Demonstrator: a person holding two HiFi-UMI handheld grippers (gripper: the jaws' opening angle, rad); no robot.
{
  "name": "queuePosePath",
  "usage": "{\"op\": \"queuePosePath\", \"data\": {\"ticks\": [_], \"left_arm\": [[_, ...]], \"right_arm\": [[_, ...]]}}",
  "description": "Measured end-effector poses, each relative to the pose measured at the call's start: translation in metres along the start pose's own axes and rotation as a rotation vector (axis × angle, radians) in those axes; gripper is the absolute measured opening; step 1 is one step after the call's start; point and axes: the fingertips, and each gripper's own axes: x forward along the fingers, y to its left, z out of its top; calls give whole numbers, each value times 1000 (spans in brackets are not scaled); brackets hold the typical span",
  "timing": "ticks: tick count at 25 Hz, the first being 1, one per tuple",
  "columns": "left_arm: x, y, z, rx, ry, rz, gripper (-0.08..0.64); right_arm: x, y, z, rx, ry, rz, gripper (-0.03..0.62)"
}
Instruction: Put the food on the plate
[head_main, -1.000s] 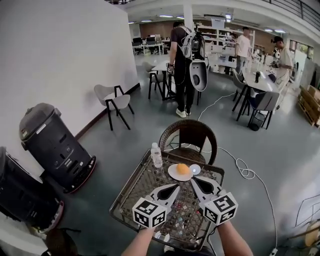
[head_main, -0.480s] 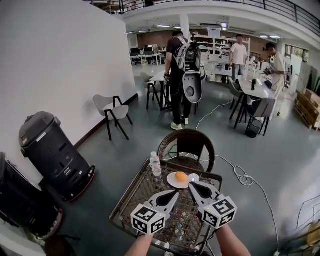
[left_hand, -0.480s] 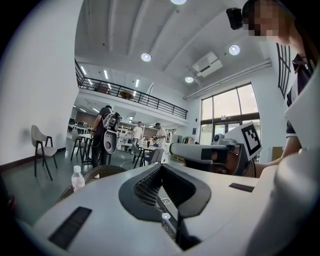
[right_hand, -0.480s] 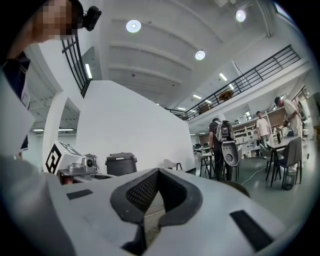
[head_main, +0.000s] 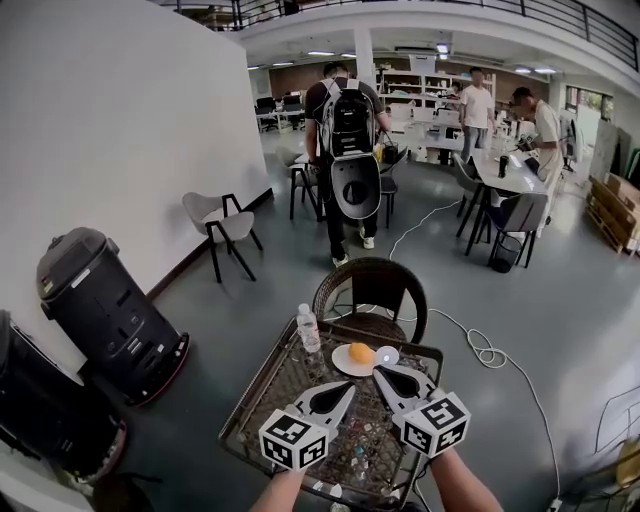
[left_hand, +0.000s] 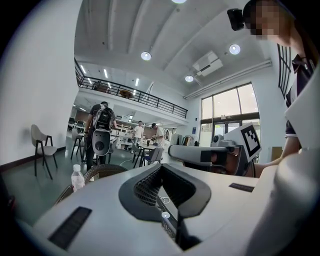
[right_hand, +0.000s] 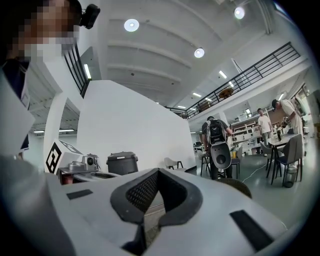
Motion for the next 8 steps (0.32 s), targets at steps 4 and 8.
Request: {"op": "queuePosePath", "data": {"ticks": [4, 8], "left_arm": [[-1, 1, 4, 7, -5, 1, 8], [-3, 1, 8, 9, -9, 1, 8]], "right_arm": [[1, 0, 3, -5, -4, -1, 5], [1, 3, 6, -9, -7, -2, 5]]}}
